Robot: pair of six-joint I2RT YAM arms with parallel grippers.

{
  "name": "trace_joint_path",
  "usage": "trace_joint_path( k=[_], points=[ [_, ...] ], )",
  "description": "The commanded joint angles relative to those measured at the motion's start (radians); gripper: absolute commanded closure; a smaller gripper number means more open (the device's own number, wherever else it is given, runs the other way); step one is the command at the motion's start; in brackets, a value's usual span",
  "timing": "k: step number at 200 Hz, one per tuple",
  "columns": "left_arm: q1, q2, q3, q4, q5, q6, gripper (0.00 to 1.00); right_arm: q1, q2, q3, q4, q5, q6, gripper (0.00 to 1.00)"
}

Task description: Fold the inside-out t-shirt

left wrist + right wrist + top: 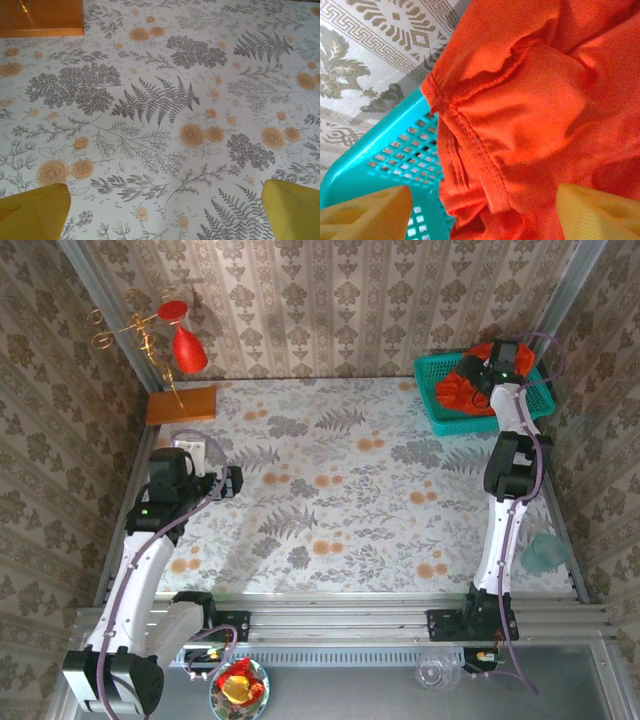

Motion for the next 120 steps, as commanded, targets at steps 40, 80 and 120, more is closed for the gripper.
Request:
trace_joint_path(
  k=[40,80,120],
  points=[
    [0.003,-0.003,-0.010,-0.040,-0.007,-0.002,0.01,0.033,0.127,0.199,-0.096,0.054,0.045,0.38],
    [0.002,-0.004,-0.010,-0.054,-0.012,0.004,0.01,0.044,0.107,0.196,-0.109,0.100,0.037,0.71],
    [0.002,-0.013,-0.001,-0.053,-0.014,0.011,0.01,0.045,0.008,0.143,-0.101,0.110,0.009,0.98]
  ],
)
